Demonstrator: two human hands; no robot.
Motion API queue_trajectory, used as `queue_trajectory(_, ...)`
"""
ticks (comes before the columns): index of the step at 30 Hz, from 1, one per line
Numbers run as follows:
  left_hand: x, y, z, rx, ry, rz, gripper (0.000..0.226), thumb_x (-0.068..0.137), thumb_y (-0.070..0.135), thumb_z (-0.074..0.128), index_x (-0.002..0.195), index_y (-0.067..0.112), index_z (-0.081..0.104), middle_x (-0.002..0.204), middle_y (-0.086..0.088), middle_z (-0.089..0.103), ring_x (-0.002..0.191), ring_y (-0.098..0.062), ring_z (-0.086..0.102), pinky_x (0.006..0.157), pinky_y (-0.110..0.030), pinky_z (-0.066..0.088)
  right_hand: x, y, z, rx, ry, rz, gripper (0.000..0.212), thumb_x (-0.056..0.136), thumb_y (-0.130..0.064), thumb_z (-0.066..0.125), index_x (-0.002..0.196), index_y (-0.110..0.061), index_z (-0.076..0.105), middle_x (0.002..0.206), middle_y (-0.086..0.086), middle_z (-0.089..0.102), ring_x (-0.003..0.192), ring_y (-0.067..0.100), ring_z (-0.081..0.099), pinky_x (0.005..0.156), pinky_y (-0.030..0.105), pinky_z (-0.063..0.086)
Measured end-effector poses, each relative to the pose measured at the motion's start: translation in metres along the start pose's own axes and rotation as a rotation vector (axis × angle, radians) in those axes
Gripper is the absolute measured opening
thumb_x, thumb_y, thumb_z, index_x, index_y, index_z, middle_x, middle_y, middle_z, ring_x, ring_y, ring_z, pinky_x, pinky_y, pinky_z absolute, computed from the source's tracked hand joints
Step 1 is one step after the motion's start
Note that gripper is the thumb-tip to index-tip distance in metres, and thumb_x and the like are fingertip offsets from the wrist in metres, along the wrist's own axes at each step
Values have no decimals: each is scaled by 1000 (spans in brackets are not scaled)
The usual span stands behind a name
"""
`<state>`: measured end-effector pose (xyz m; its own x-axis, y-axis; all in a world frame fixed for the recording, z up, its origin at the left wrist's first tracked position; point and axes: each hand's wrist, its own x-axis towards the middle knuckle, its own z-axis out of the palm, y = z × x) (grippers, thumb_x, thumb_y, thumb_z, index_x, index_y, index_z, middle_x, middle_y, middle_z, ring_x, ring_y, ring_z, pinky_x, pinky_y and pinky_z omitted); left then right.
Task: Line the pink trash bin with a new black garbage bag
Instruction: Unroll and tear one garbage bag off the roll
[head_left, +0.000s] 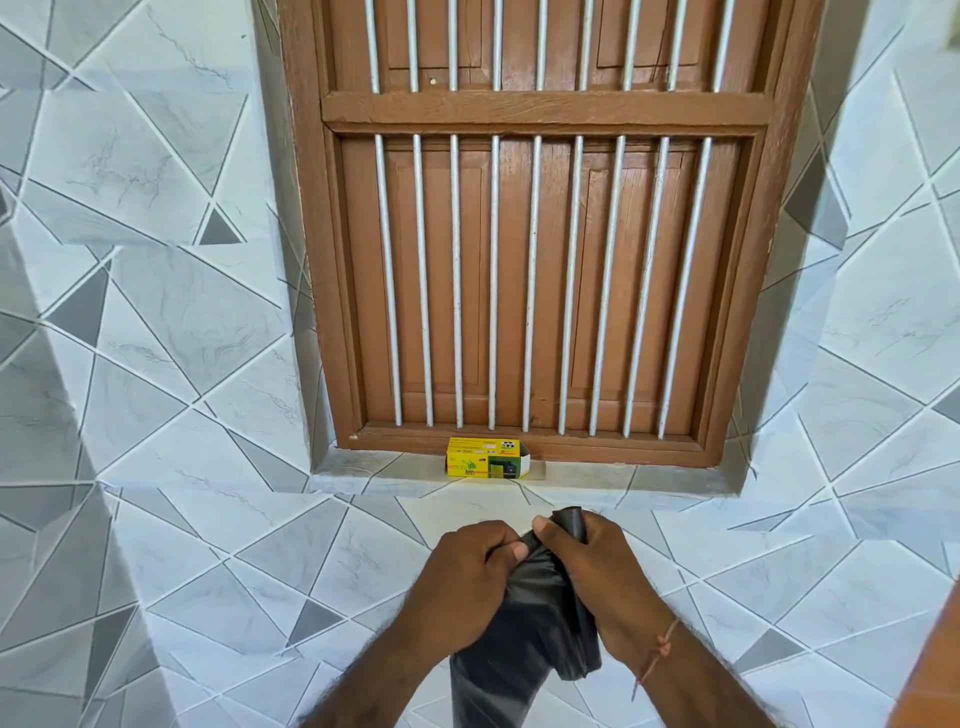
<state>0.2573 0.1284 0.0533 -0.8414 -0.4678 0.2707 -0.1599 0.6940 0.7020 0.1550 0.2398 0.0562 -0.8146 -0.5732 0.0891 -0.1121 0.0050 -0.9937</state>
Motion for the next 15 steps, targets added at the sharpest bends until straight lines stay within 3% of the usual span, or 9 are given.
queue_trajectory(8, -5, 11, 10, -2, 237, -24, 23, 97, 38, 46, 82, 28, 60, 78, 12, 66, 77, -12, 61, 74, -26, 53, 5, -2, 6, 98, 84, -31, 23, 87, -24, 68, 71, -8, 64, 69, 10, 61, 65, 22, 57, 65, 38, 52)
queue_trajectory(11, -7, 15, 13, -26, 321, -2, 23, 97, 34, 48, 77, 27, 57, 69, 11, 62, 70, -12, 57, 64, -24, 47, 8, -2, 10, 191, 98, -1, 25, 88, -23, 67, 70, -5, 62, 70, 16, 60, 67, 27, 57, 69, 42, 53)
queue_trajectory(15, -12, 16, 11, -78, 424, -30, 26, 97, 29, 50, 72, 24, 54, 63, 8, 59, 65, -14, 55, 57, -25, 42, 20, -5, -1, 354, 267, 95, 28, 93, -18, 60, 67, -11, 53, 54, 8, 47, 50, 21, 45, 52, 30, 43)
